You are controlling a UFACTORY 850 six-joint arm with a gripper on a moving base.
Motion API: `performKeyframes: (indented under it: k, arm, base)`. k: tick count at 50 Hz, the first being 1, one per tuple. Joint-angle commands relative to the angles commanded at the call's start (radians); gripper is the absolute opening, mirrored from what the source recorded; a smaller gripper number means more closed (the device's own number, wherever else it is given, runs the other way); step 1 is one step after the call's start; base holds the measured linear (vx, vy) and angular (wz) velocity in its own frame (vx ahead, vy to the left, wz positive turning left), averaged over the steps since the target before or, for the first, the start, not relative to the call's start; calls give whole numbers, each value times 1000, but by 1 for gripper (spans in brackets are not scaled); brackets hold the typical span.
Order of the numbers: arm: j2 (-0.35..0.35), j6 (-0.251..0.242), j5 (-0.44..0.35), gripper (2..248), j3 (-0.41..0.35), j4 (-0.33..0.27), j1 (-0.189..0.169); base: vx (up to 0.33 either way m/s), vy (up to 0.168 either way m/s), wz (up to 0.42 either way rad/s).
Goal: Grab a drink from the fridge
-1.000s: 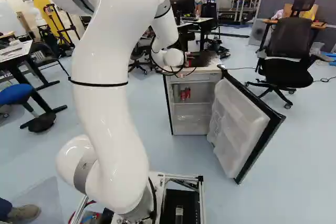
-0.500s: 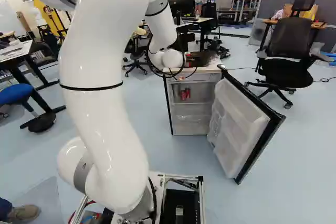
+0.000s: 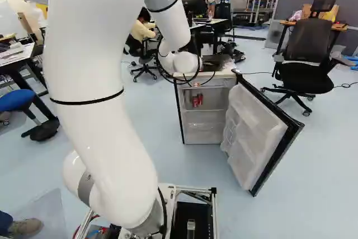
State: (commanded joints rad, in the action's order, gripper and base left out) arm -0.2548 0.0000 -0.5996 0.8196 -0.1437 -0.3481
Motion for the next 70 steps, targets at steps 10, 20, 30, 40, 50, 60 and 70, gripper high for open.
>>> performKeyframes:
  k: [10,20,30,40,50,60,70]
  arm:
    - [26,0,48,247,-6,53,-31]
    - [49,0,89,247,-8,80,-63]
    - [67,0,131,247,-4,102,-94]
    - [77,0,179,247,9,123,-123]
    - [82,0,230,247,27,144,-151]
    - [83,0,289,247,50,171,-178]
    - [84,0,353,247,74,208,-205]
  base:
    - [0,0,0]
    - [0,0,0]
    - [0,0,0]
    - [0,0,0]
    - [0,0,0]
    - [0,0,0]
    - [0,0,0]
